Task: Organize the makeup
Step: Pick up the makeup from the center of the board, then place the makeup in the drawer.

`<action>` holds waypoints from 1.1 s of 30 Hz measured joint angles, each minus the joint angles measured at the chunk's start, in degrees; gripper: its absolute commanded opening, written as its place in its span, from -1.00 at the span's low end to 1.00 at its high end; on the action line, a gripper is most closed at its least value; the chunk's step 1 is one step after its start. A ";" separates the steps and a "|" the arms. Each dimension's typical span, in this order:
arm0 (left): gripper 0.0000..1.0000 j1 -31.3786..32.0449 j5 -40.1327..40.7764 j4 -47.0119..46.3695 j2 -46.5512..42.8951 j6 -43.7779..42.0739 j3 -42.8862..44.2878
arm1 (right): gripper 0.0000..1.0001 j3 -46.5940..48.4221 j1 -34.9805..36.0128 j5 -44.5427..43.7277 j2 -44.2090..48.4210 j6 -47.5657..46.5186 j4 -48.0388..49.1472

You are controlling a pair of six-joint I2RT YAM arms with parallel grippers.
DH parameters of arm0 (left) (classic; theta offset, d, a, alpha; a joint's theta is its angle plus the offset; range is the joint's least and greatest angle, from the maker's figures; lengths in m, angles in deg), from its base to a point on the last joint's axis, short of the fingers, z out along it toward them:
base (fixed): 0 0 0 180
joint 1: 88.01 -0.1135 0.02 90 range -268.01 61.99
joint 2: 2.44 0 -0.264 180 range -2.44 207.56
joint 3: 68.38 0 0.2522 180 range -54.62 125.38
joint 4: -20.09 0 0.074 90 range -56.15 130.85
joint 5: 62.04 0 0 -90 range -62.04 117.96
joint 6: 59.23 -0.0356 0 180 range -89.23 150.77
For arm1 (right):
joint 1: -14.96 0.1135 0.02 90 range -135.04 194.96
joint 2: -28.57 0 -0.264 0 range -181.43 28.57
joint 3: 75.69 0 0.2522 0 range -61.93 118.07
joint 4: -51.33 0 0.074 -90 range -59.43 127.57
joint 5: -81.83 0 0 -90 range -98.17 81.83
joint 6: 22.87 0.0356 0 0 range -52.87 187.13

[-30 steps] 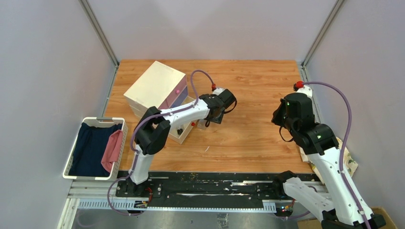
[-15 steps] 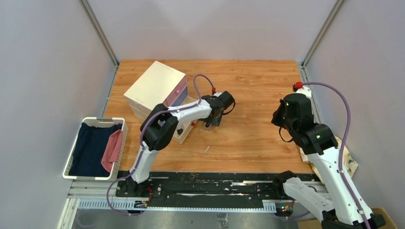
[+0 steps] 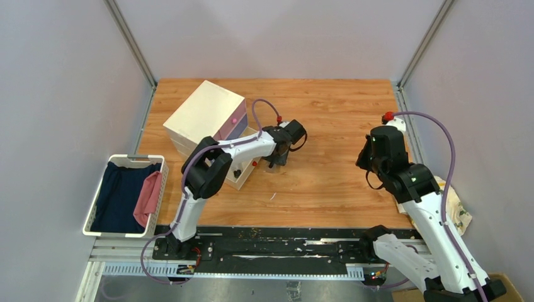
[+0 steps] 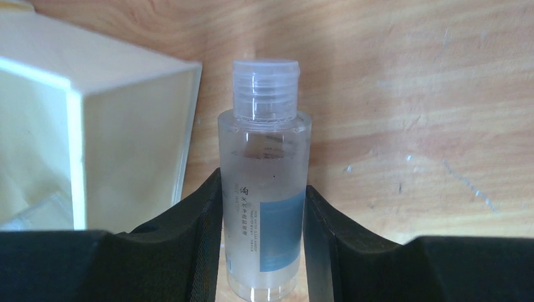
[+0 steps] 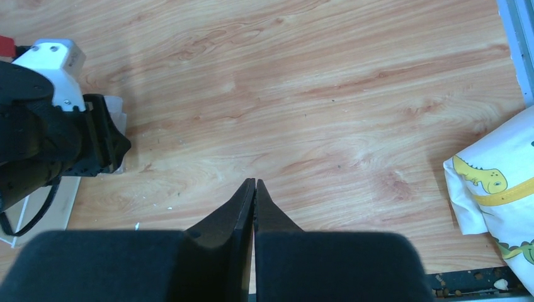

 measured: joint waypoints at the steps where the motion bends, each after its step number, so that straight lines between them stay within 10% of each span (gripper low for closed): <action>1: -1.00 -0.02 -0.37 -0.42 -0.85 0.15 -1.14 | -0.93 -0.37 0.00 -0.09 0.00 0.00 0.04; 16: -1.00 -0.15 5.40 2.78 -31.36 0.66 -8.48 | -0.96 -3.48 0.00 2.19 0.26 0.39 2.73; 33: -1.00 -5.75 8.07 4.55 -21.33 0.22 -13.05 | -0.97 -6.08 0.00 5.68 0.66 1.25 4.15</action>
